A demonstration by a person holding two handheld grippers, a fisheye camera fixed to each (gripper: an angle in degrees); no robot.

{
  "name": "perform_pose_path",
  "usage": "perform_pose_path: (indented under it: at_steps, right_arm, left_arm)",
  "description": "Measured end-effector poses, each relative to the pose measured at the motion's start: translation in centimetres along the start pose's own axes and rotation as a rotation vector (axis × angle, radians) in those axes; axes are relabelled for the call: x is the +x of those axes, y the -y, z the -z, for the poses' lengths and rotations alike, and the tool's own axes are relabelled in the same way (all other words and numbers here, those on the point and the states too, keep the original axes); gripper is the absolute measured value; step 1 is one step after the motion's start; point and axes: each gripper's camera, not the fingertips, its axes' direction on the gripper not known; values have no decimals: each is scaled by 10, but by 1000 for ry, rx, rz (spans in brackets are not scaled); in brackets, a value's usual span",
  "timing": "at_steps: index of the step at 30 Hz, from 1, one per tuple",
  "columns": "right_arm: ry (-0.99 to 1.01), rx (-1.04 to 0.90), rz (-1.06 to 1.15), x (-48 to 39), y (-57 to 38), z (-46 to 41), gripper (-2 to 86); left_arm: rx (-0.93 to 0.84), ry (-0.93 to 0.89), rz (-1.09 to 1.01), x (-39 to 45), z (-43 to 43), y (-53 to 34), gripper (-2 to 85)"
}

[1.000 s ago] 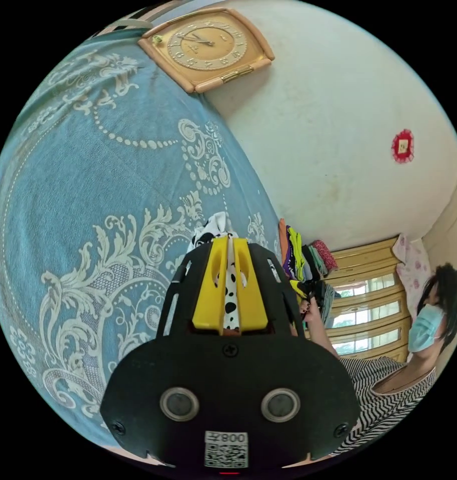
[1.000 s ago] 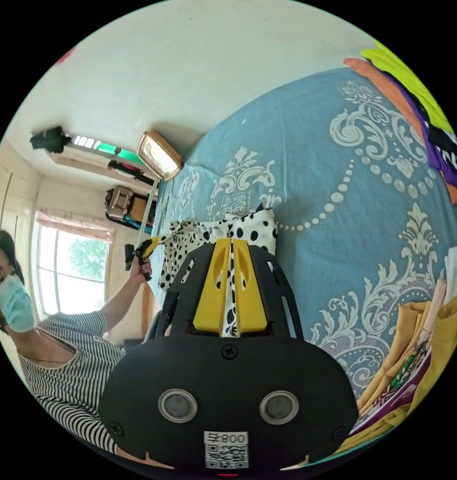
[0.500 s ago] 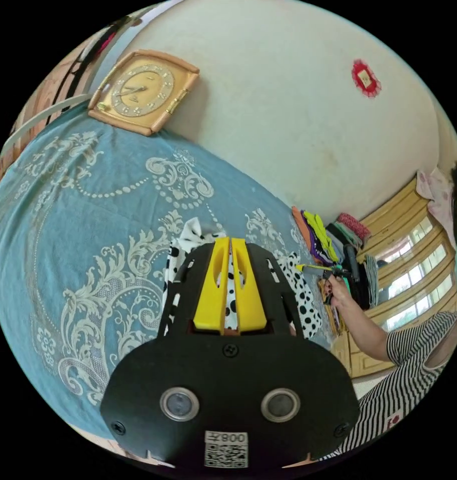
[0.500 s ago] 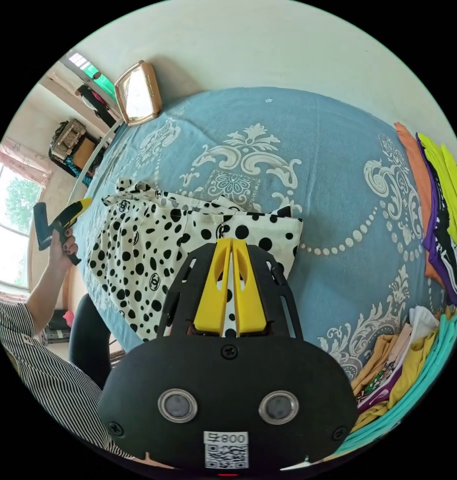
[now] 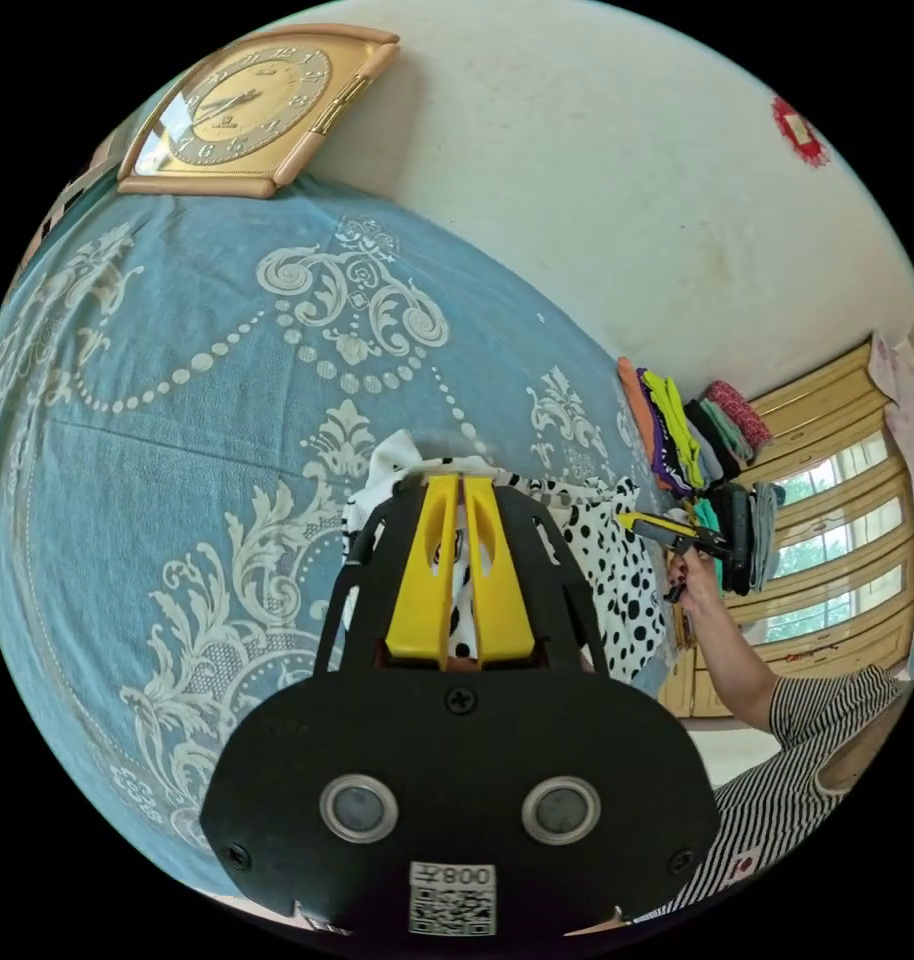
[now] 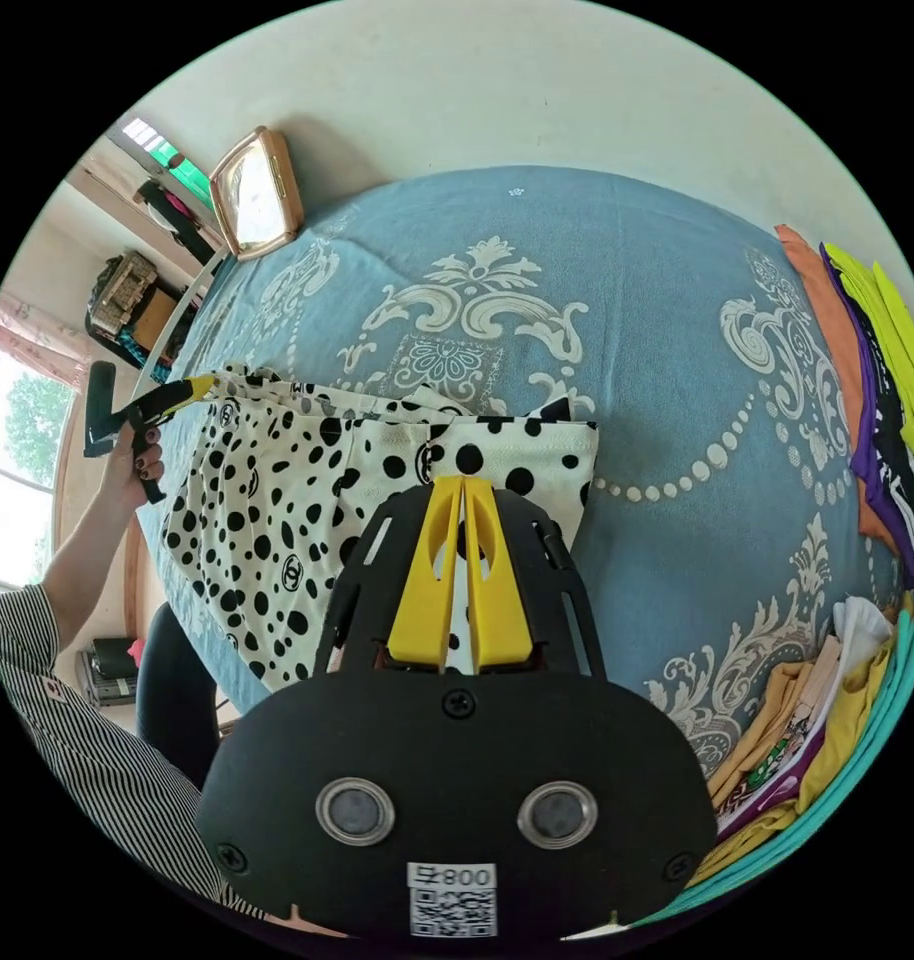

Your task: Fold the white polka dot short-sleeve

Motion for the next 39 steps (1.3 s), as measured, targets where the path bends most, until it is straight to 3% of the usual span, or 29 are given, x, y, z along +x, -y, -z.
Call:
perform_pose_path:
  at_steps: [4, 8, 14, 18, 27, 33, 39]
  right_arm:
    - [15, 62, 3, -16, -11, 22, 6]
    - [-68, 23, 23, -35, -10, 22, 14]
    - [-130, 57, 22, -55, -12, 35, 29]
    - [-155, 26, 16, -63, -12, 29, 24]
    - [-175, 16, 35, -74, -18, 42, 1]
    - [-131, 121, 2, -72, -33, 81, 5]
    - [-78, 73, -1, -69, -29, 77, 48]
  left_arm:
    - [-51, 25, -132, 30, -9, -12, 70]
    - [-149, 291, -294, 68, -41, -10, 81]
    - [-102, 403, -461, 117, -55, -10, 74]
    - [-210, 500, -414, 111, -91, -7, 47]
    - [-127, 381, -328, 104, -77, -8, 4]
    - [-24, 325, -317, 109, -52, -7, 2]
    - [-68, 305, -296, 99, -67, -2, 2]
